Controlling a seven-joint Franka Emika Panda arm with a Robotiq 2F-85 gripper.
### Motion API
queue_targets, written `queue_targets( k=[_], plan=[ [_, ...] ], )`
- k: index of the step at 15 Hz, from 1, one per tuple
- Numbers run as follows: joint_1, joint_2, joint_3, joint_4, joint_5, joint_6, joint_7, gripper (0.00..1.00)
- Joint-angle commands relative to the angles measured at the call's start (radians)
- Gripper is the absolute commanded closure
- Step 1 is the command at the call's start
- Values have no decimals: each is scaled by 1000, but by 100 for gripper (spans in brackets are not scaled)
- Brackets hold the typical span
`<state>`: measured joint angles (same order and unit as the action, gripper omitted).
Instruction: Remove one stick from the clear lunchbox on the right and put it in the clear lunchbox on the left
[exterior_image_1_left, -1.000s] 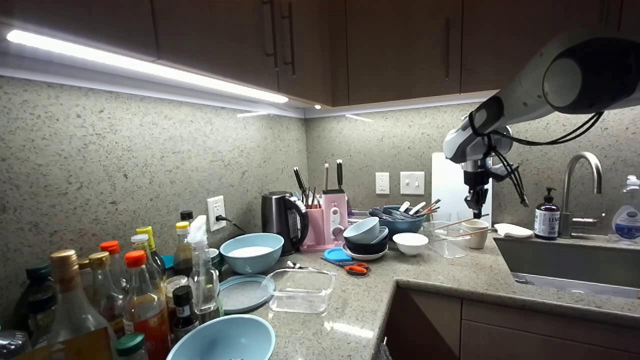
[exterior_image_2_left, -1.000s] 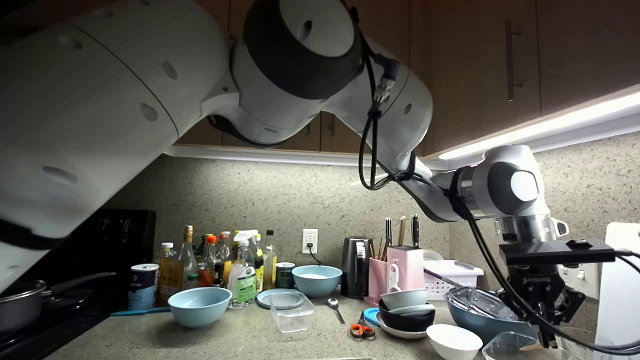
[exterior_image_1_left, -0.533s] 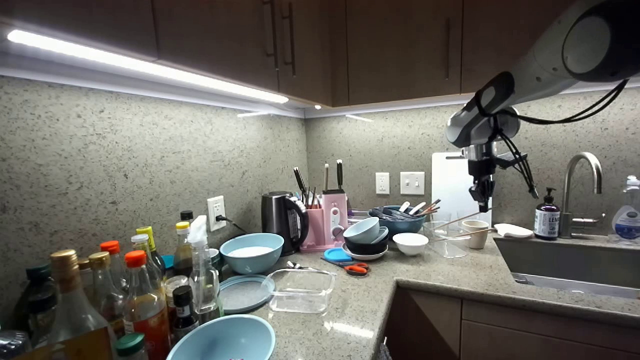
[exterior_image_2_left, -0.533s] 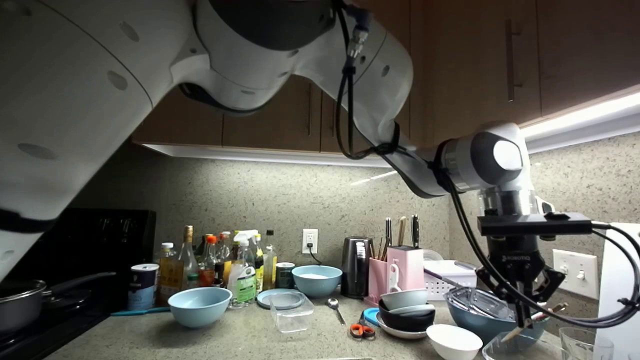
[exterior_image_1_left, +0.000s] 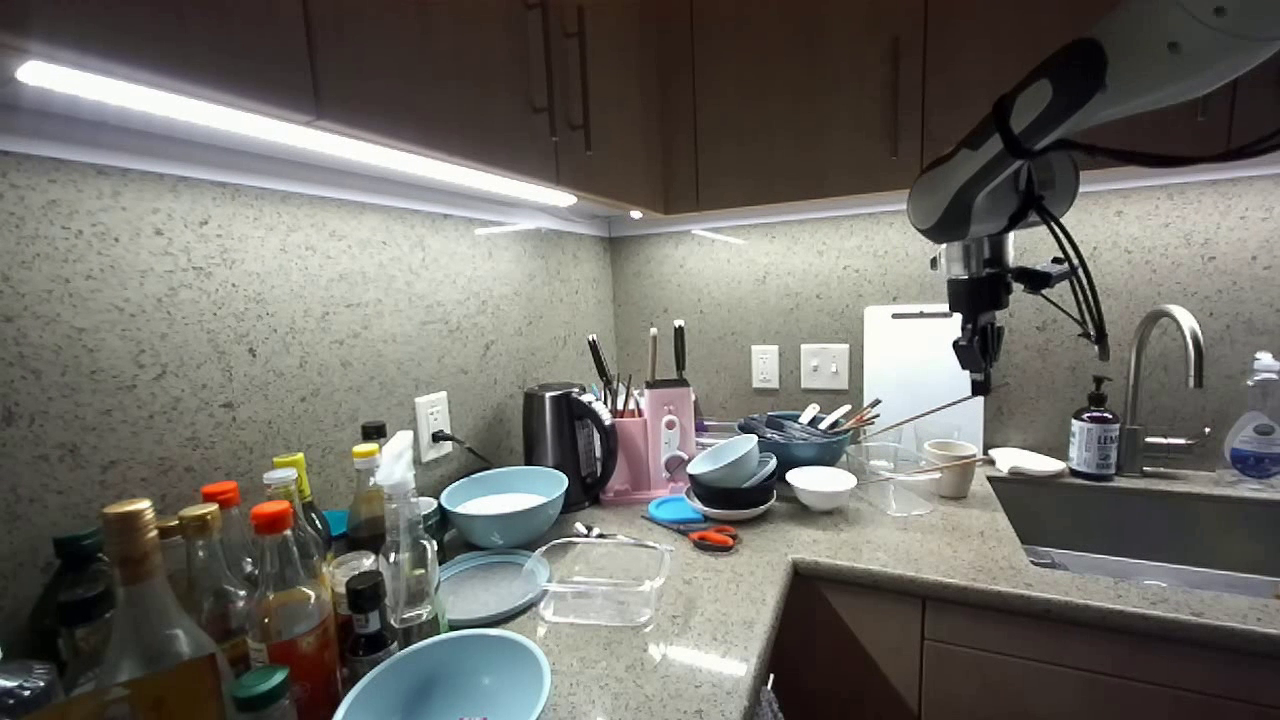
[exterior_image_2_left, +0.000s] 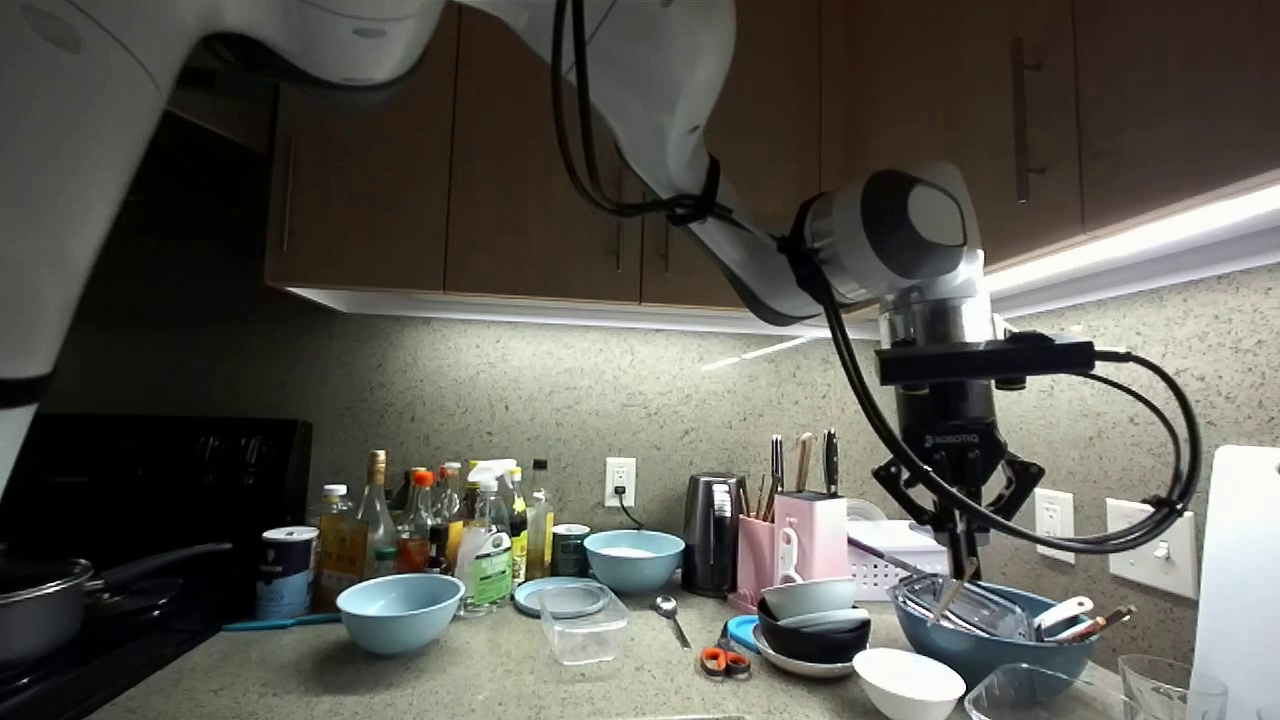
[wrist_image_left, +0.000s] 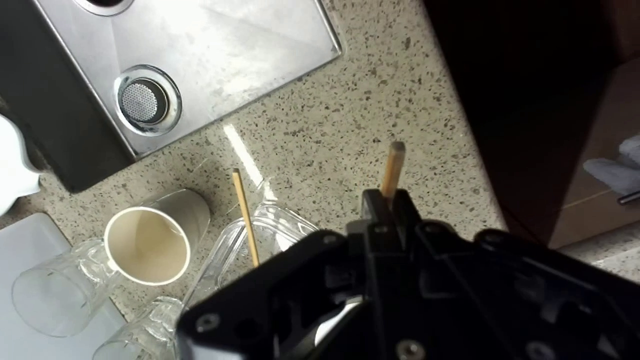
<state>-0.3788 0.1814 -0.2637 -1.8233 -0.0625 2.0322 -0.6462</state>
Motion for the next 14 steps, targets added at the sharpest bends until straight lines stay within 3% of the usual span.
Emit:
queue_targets(
  k=[1, 9, 12, 14],
  plan=[
    [56, -138, 8, -147, -100, 25, 73, 96],
    [212, -275, 108, -330, -340, 129, 286, 96],
    [250, -289, 131, -340, -259, 145, 276, 95],
    [242, -289, 104, -310, -148, 129, 224, 95]
  ],
)
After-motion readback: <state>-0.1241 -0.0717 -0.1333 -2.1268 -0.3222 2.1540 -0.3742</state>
